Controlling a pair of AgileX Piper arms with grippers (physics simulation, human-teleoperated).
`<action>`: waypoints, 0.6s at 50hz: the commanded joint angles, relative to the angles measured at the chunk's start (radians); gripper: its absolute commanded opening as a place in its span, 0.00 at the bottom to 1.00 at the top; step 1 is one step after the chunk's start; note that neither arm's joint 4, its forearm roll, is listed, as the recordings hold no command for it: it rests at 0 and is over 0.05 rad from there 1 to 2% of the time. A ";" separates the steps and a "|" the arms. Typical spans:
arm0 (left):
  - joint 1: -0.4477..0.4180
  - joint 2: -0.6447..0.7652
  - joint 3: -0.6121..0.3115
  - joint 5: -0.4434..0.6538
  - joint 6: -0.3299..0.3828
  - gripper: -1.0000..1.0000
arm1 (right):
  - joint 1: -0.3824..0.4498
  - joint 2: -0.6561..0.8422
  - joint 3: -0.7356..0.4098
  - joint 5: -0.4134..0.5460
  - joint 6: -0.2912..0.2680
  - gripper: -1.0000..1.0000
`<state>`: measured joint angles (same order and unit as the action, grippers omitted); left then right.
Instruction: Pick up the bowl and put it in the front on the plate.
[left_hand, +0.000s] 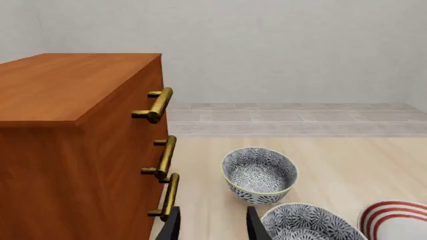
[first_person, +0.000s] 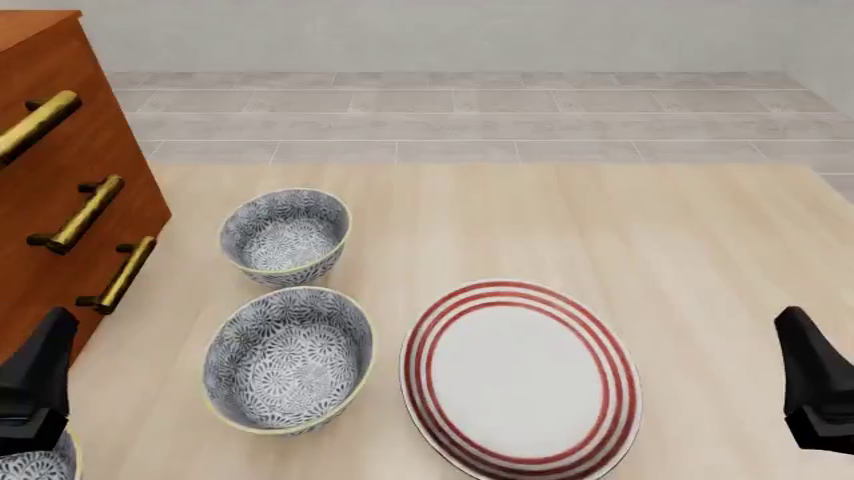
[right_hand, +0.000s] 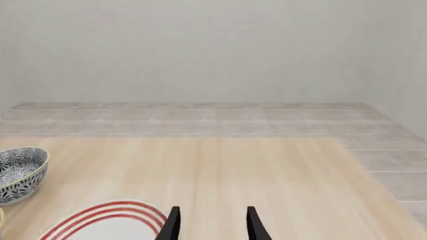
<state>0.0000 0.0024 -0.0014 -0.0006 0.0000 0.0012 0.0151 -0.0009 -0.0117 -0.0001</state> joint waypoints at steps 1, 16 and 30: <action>0.000 0.005 -0.003 -0.001 0.000 1.00 | 0.007 0.025 -0.004 -0.011 0.000 1.00; 0.000 0.005 -0.003 -0.001 0.000 1.00 | 0.016 0.005 -0.007 0.023 0.001 1.00; 0.000 0.005 -0.003 -0.001 0.000 1.00 | 0.060 0.197 -0.010 -0.141 -0.012 1.00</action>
<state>0.0000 0.0073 -0.0042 -0.0018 0.0000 0.0357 0.1032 -0.0069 -0.0611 -0.0075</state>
